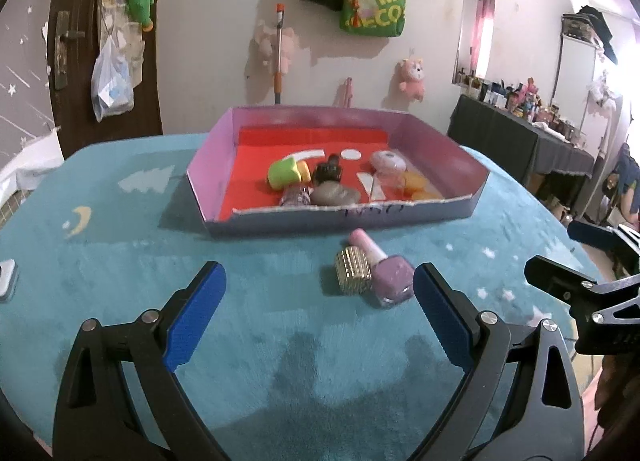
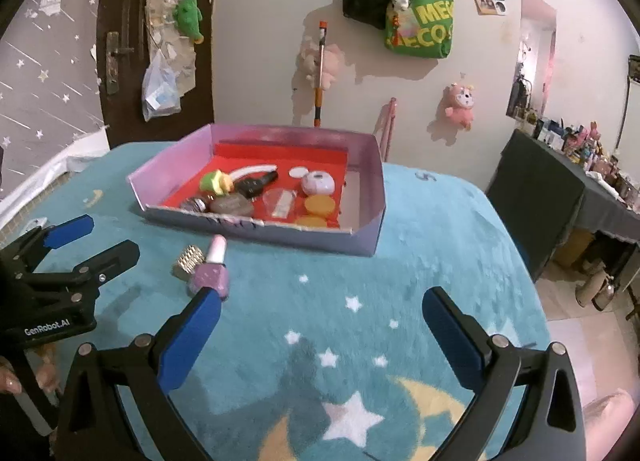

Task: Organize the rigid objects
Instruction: 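Withdraw both tools from the box toward the lilac polish and studded cylinder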

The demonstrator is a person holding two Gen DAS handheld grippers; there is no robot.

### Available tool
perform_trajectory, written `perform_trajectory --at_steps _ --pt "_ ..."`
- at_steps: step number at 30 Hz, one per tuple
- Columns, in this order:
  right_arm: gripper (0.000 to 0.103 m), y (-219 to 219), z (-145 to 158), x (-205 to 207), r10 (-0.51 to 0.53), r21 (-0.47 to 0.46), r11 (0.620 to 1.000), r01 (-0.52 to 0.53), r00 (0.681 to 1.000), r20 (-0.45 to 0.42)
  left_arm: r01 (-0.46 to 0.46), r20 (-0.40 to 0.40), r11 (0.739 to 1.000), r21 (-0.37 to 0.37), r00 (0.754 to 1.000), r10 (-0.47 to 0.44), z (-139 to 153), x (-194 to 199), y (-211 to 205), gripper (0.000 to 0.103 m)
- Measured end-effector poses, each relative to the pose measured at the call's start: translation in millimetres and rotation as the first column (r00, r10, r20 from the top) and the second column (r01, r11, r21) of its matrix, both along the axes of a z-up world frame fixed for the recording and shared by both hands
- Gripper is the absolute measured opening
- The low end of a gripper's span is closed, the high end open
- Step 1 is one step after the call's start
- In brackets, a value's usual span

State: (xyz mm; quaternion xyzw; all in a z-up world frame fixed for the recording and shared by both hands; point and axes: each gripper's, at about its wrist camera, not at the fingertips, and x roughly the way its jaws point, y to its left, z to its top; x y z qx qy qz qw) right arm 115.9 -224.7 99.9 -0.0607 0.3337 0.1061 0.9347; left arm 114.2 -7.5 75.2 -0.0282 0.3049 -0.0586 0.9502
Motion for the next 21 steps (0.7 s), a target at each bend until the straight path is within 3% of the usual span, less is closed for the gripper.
perform_trajectory --at_steps 12,21 --pt "0.103 -8.9 -37.4 9.3 -0.059 -0.001 0.998 0.059 0.997 -0.042 0.009 -0.034 1.000 0.020 0.999 -0.008 -20.1 2.3 -8.2 0.096" --pt "0.103 -10.8 -42.9 12.0 -0.075 -0.001 0.997 0.075 0.995 -0.069 0.006 -0.059 0.999 0.043 0.998 -0.003 -23.7 4.9 -11.8 0.096"
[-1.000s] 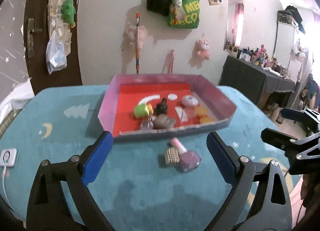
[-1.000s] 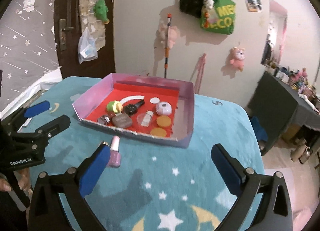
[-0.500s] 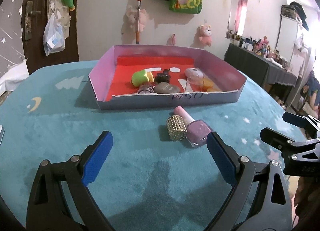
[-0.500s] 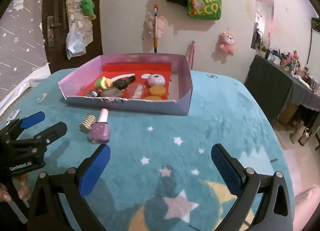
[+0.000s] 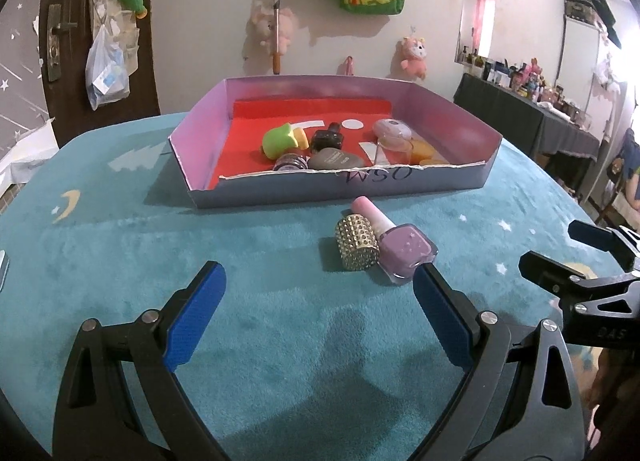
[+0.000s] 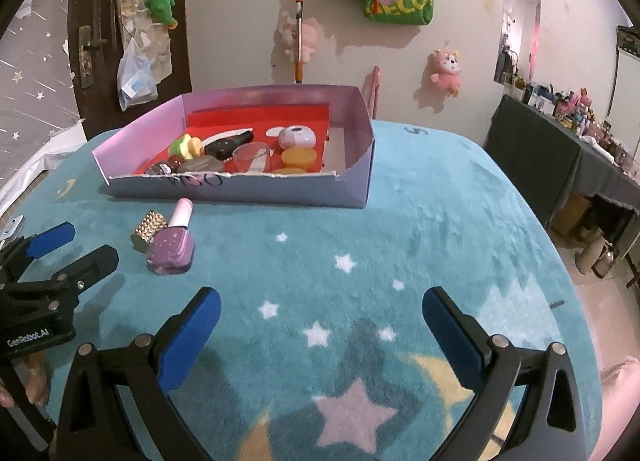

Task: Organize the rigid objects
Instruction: 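Withdraw both tools from the box toward the lilac polish and studded cylinder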

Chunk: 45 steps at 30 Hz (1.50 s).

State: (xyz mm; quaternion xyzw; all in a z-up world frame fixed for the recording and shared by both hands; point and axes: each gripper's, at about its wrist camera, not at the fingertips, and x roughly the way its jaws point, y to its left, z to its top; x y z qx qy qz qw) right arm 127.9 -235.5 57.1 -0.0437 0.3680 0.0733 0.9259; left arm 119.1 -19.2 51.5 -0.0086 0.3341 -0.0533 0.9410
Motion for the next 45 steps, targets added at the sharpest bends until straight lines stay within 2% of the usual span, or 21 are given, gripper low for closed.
perform_trajectory --at_steps 22,24,30,45 --pt "0.103 -3.2 -1.1 0.5 -0.006 0.007 1.000 0.006 1.000 -0.021 -0.013 -0.020 1.000 0.009 1.000 0.013 -3.3 2.2 -1.0 0.096" --pt "0.103 2.0 -0.9 3.6 -0.004 -0.009 1.000 0.004 0.999 -0.032 -0.013 -0.030 1.000 0.000 0.999 0.013 -2.9 3.6 1.9 0.096" --pt "0.103 19.7 2.7 15.2 0.043 0.021 0.999 -0.042 0.997 -0.064 -0.031 -0.046 0.999 -0.004 0.998 0.031 4.3 7.4 20.1 0.096" --pt "0.103 73.9 -10.9 46.8 0.133 0.013 0.991 -0.133 0.977 -0.165 -0.019 -0.119 1.000 -0.002 0.993 0.018 5.5 21.8 50.8 0.096"
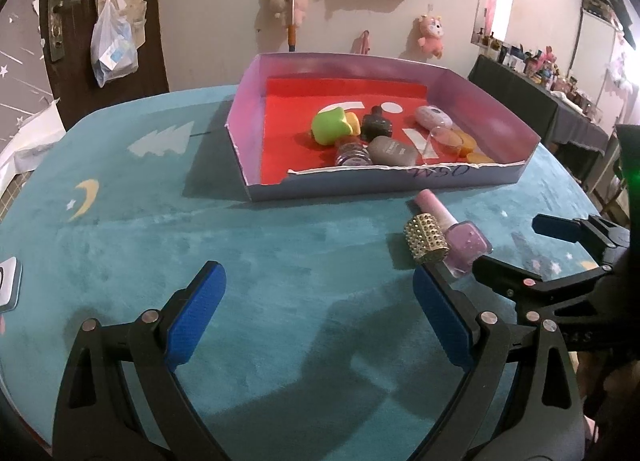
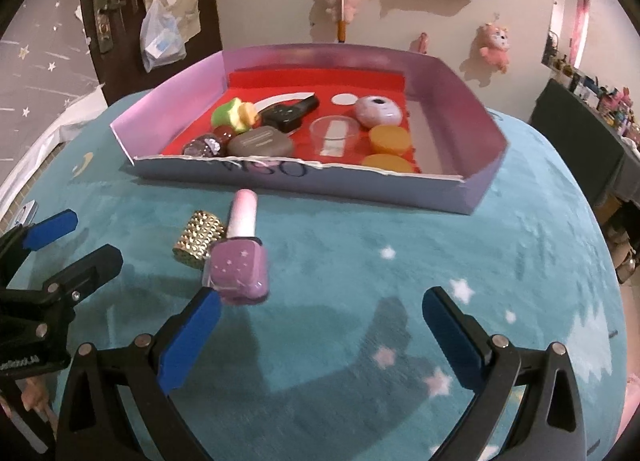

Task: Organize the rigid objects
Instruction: 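Withdraw both tools from the box toward the lilac polish and studded cylinder, then grasp the gold studded cylinder with the left tool while the right grasps the lilac nail polish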

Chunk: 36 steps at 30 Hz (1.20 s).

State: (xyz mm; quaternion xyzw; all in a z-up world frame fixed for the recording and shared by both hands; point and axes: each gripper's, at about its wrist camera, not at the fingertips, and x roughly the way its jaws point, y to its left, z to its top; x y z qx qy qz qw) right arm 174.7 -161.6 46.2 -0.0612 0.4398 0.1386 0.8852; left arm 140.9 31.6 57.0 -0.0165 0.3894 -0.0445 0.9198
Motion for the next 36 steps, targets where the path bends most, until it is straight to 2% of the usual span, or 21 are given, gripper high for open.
perform_trajectory --at_steps 6,13,17,28,36 --pt "0.103 14.5 -1.6 13.4 0.039 0.009 0.999 -0.039 0.999 -0.028 -0.010 -0.015 1.000 -0.004 1.000 0.010 0.2 3.7 7.6 0.096" --pt "0.103 25.2 -12.2 25.9 0.045 -0.034 0.998 -0.047 0.998 -0.046 -0.010 -0.037 1.000 -0.007 0.999 0.010 -2.6 5.7 9.9 0.096" --pt "0.103 20.5 -14.4 29.6 0.045 -0.008 0.999 -0.046 0.997 -0.060 -0.010 -0.044 1.000 -0.010 0.999 0.009 -3.5 6.8 9.5 0.096" --pt "0.103 -6.9 -12.7 34.4 0.029 -0.010 1.000 -0.029 0.997 -0.068 0.013 -0.058 1.000 -0.026 0.998 -0.014 -4.6 10.0 0.1 0.096" --pt "0.103 -14.5 -12.8 28.8 0.074 -0.003 0.997 -0.074 0.995 -0.064 0.034 -0.062 0.999 -0.023 0.997 -0.035 -1.1 17.7 -16.6 0.096"
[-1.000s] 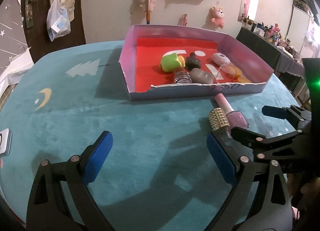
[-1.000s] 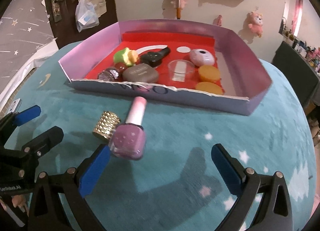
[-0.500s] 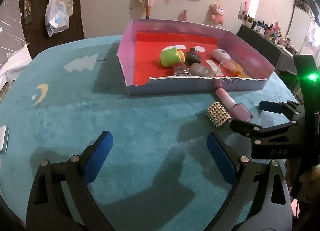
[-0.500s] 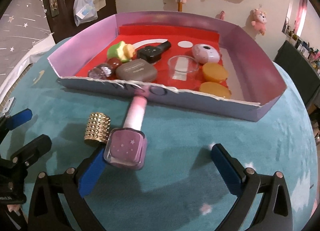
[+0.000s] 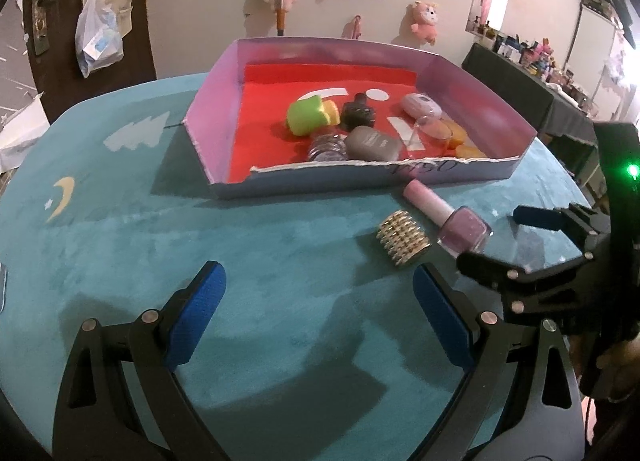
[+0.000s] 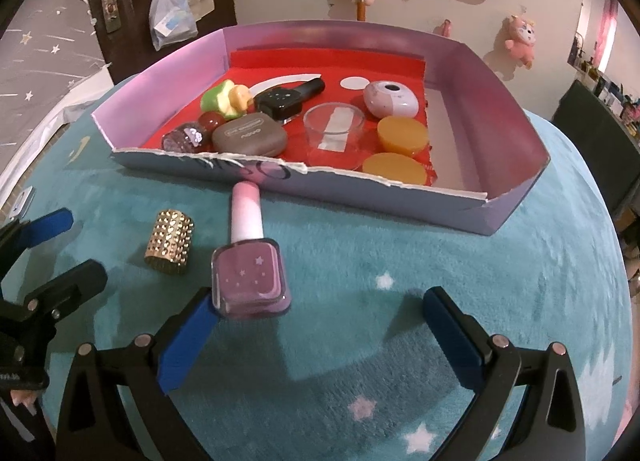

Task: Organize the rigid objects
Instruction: 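Grasp the gold studded cylinder with the left tool while the right grasps the lilac nail polish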

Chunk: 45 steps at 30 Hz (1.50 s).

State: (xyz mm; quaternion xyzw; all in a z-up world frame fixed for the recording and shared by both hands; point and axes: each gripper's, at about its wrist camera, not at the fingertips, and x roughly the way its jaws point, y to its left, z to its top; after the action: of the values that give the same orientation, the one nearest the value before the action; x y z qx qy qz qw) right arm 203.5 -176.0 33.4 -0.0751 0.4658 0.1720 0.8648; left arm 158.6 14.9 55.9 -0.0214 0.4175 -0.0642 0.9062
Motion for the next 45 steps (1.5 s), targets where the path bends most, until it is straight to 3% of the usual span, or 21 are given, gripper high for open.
perform_trajectory --at_steps 16,19,22,30,45 --pt "0.103 -42.1 1.1 -10.9 0.015 0.023 1.000 -0.014 1.000 -0.019 0.037 -0.068 0.999 -0.009 0.997 -0.038 -12.4 29.4 -36.8 0.096" --pt "0.103 -47.7 1.6 -11.1 0.006 0.042 0.999 -0.005 1.000 -0.021 0.021 -0.086 1.000 0.022 0.996 -0.019 -19.5 31.4 -36.9 0.096" --pt "0.103 -47.9 1.9 -11.3 0.005 0.042 0.999 -0.004 1.000 -0.019 0.010 -0.080 0.998 0.059 0.997 -0.005 -21.7 29.8 -34.6 0.096" --pt "0.103 -44.2 2.4 -10.3 0.005 0.049 0.999 -0.004 1.000 -0.019 -0.006 -0.078 0.998 0.069 0.997 0.012 -21.3 27.0 -19.9 0.096" --pt "0.103 -29.7 1.2 -5.5 0.070 0.062 0.996 -0.070 0.998 -0.002 0.068 -0.073 0.995 0.073 0.995 -0.062 -20.0 32.4 -19.4 0.096"
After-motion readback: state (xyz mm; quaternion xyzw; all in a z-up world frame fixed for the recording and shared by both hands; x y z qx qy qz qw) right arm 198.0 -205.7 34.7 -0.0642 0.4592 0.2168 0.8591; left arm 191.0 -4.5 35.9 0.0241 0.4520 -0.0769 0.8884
